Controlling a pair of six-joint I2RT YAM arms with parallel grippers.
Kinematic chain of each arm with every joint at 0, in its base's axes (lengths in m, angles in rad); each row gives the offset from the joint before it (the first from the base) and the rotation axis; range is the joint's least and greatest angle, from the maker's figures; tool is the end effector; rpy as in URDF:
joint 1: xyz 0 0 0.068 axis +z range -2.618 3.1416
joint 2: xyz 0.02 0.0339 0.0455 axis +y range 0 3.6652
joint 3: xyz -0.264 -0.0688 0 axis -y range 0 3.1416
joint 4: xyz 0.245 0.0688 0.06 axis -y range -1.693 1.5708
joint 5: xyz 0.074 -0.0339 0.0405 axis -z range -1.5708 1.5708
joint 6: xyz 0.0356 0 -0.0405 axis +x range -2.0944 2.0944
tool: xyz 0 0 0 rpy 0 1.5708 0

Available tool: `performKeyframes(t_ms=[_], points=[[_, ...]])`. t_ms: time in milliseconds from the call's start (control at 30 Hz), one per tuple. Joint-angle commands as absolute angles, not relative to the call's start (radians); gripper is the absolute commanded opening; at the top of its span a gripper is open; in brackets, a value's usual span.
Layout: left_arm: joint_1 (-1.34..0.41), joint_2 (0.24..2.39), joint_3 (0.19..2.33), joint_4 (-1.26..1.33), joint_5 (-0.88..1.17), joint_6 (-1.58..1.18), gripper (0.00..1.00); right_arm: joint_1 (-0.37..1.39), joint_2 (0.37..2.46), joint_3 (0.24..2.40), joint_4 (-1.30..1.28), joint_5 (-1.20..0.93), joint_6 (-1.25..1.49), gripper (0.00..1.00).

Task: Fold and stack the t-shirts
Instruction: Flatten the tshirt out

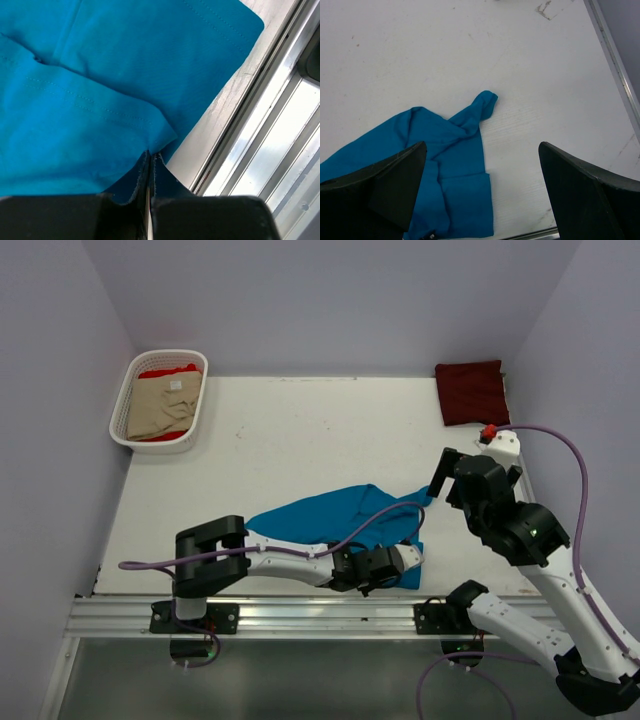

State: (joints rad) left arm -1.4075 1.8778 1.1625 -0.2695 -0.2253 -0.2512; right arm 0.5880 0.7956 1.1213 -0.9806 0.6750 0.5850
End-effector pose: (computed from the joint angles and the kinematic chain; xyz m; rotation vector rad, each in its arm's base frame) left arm 0.0703 -0.3778 0.1592 1.3256 2.1913 -0.3739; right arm 0.1196 0.0530 0.3753 0.3492 2.0369 -0.0397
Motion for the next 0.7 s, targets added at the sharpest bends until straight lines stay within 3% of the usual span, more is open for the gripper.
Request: performKeyframes(t_ms=[0, 233, 433, 667], points=[[-1.405, 1.835, 1.193, -0.261, -0.259, -0.264, 0.00, 0.588, 0.788, 1.120, -0.976, 0.707, 0.607, 0.99], [-1.405, 1.744, 1.281, -0.415, -0.363, -0.281, 0.00, 0.588, 0.790, 1.111, -0.974, 0.716, 0.604, 0.99], [-1.394, 1.612, 1.377, -0.577, -0.610, -0.299, 0.00, 0.588, 0.819, 1.074, -0.994, 0.773, 0.658, 0.99], [-1.208, 1.445, 1.344, -0.713, -0.803, -0.377, 0.00, 0.554, 0.943, 1.016, -0.974, 0.795, 0.761, 0.99]])
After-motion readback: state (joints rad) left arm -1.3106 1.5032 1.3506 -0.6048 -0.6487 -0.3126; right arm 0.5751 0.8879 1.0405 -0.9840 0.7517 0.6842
